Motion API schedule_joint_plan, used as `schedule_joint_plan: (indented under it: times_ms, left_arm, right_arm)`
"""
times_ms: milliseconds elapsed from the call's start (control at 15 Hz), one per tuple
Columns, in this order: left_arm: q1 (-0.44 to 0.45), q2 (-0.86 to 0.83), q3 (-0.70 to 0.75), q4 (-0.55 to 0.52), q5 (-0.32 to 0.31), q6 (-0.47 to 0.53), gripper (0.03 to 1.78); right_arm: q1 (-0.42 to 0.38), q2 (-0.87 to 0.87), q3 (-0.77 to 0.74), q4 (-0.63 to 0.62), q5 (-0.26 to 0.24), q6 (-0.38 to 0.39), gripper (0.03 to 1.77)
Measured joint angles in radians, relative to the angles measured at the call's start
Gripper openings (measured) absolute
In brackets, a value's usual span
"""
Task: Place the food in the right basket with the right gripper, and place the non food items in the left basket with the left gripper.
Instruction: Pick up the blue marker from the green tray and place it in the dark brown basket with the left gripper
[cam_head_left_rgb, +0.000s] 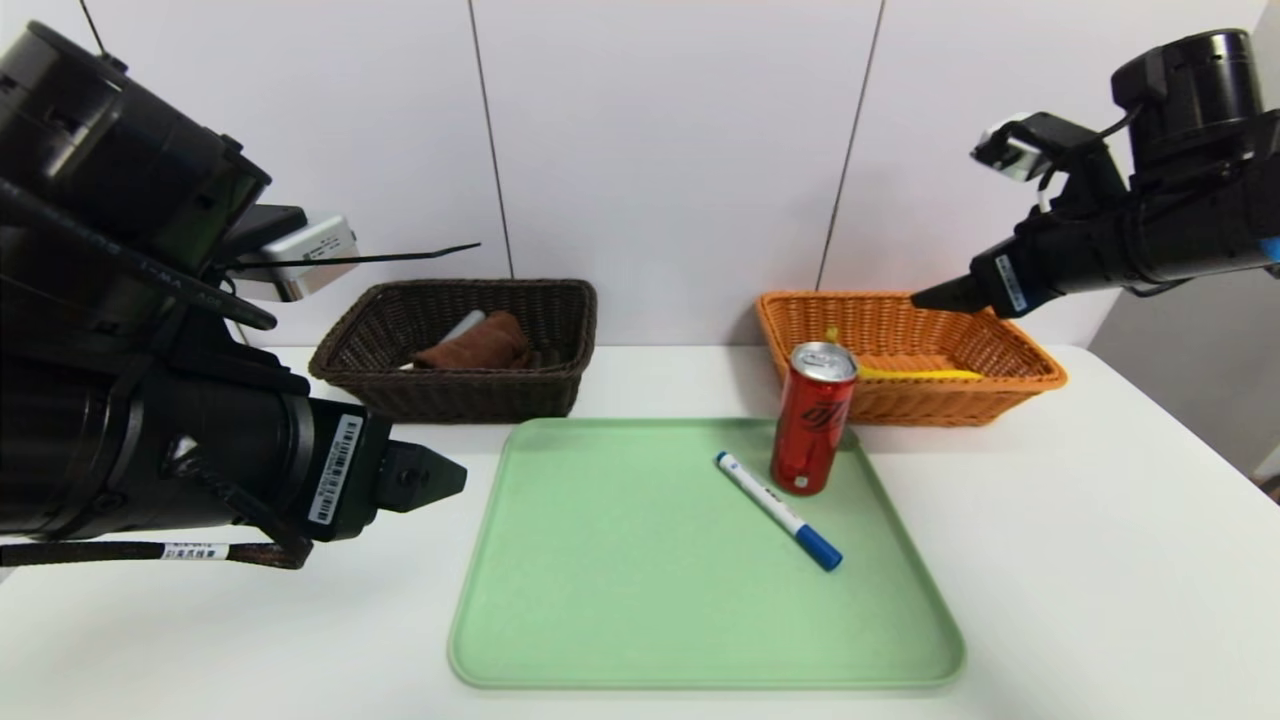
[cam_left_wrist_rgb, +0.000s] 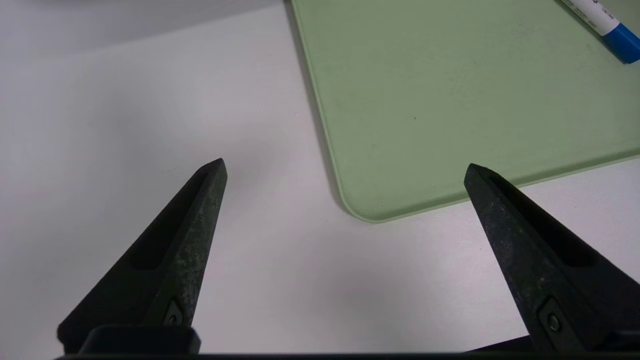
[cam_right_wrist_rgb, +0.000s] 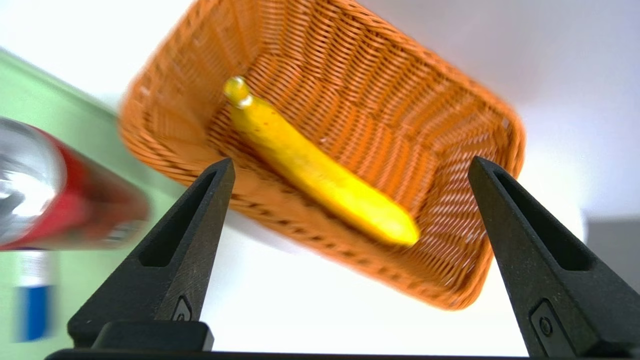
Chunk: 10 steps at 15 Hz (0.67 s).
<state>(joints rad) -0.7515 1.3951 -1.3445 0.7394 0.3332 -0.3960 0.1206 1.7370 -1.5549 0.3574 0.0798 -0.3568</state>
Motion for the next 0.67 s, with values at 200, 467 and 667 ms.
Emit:
schedule_joint_plan:
  times_ms: [200,467,667]
  left_arm:
    - [0.000,0.000,0.001,0.000,-0.001,0.000,1.69]
    - [0.000,0.008,0.001,-0.001,-0.007,-0.001,1.69]
    - [0.000,0.037,-0.008,-0.030,-0.007,-0.002,1.69]
  right_arm:
    - [0.000,-0.103,0.094,0.015,-0.002,0.151,1.65]
    - [-0.004,-0.223,0.230,0.074,-0.008,0.215,1.67]
    - [-0.005,-0.294,0.324,0.075,-0.005,0.220,1.68]
